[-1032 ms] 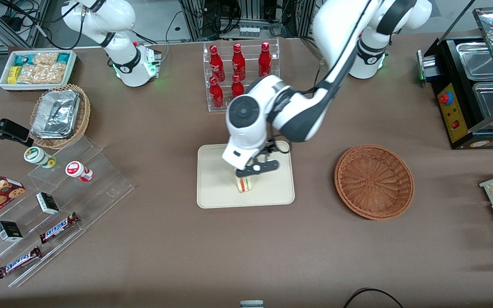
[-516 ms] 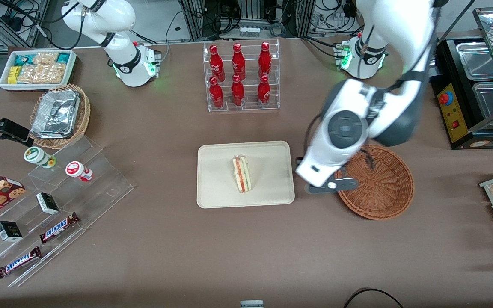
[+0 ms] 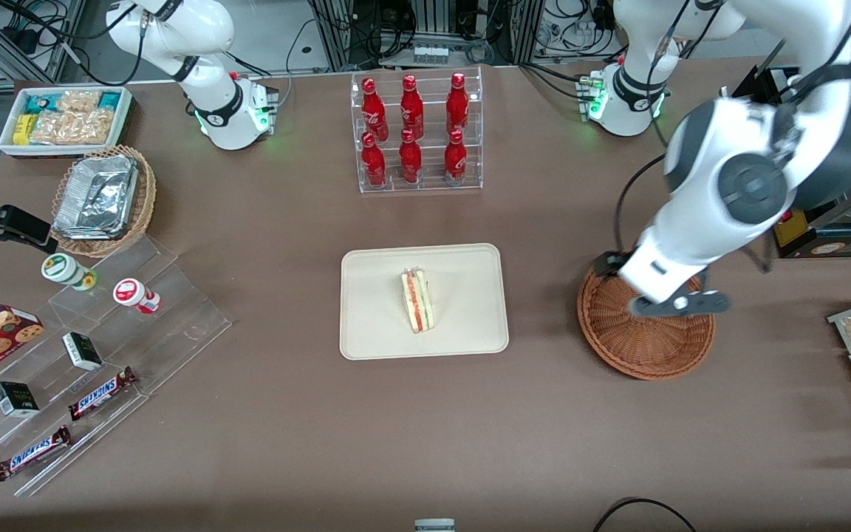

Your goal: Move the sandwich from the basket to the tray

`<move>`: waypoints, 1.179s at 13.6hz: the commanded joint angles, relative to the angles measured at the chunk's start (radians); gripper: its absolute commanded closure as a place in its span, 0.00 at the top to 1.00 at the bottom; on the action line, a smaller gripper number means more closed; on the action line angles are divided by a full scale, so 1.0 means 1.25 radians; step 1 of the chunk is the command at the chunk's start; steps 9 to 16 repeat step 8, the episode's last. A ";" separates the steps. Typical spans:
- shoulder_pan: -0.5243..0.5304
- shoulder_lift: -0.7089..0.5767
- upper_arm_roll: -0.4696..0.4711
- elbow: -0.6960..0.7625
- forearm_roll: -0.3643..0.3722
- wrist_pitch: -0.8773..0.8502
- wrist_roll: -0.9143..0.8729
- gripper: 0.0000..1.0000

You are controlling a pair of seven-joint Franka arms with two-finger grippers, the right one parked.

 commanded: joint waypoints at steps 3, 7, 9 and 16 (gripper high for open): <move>0.167 -0.152 -0.097 -0.070 0.005 -0.099 0.124 1.00; 0.205 -0.178 -0.095 0.021 0.006 -0.252 0.203 1.00; 0.206 -0.180 -0.095 0.036 0.006 -0.271 0.203 1.00; 0.206 -0.180 -0.095 0.036 0.006 -0.271 0.203 1.00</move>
